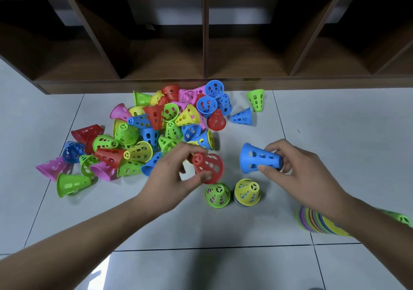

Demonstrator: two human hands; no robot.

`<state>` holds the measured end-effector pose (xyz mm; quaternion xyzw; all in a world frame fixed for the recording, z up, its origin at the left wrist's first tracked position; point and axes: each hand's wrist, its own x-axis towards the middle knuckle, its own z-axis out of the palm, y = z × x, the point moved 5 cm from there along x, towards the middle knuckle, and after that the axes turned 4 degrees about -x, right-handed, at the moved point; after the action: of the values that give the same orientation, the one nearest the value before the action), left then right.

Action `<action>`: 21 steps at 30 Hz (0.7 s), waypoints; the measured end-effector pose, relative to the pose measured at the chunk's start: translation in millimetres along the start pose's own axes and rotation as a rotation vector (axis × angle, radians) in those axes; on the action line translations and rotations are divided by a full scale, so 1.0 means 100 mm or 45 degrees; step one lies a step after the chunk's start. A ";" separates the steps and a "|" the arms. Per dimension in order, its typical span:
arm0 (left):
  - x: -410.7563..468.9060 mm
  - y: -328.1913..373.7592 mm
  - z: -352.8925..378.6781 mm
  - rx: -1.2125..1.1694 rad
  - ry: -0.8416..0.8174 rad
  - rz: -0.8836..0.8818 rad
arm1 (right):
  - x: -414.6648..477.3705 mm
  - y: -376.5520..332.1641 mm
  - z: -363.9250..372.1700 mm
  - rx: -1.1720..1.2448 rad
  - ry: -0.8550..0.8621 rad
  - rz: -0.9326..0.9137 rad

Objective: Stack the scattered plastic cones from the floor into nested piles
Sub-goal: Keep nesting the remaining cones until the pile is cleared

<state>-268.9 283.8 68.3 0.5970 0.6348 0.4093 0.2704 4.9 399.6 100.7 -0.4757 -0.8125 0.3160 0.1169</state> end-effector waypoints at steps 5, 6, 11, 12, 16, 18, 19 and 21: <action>-0.11 0.11 0.33 0.030 -0.176 0.086 | -0.23 0.09 -0.01 -0.070 -0.148 0.083; -0.12 0.10 0.40 0.040 -0.204 0.096 | -0.25 0.11 0.02 -0.135 -0.166 0.067; -0.18 -0.03 0.68 0.142 -0.324 0.160 | -0.24 0.19 0.25 -0.324 -0.284 -0.037; -0.19 -0.05 0.70 0.160 -0.343 0.166 | -0.22 0.20 0.28 -0.335 -0.299 -0.044; -0.17 -0.13 0.63 0.162 -0.348 0.122 | -0.11 0.16 0.29 -0.361 -0.283 -0.055; -0.14 -0.19 0.55 0.156 -0.320 0.063 | -0.03 0.12 0.29 -0.342 -0.262 -0.076; -0.13 -0.22 0.51 0.157 -0.303 0.036 | 0.01 0.09 0.31 -0.337 -0.247 -0.100; -0.07 -0.29 0.43 0.189 -0.258 0.014 | 0.13 0.03 0.38 -0.344 -0.221 -0.161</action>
<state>-247.5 286.6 20.2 0.6571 0.6295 0.3003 0.2859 -18.1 396.8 68.1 -0.4057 -0.8830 0.2358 0.0008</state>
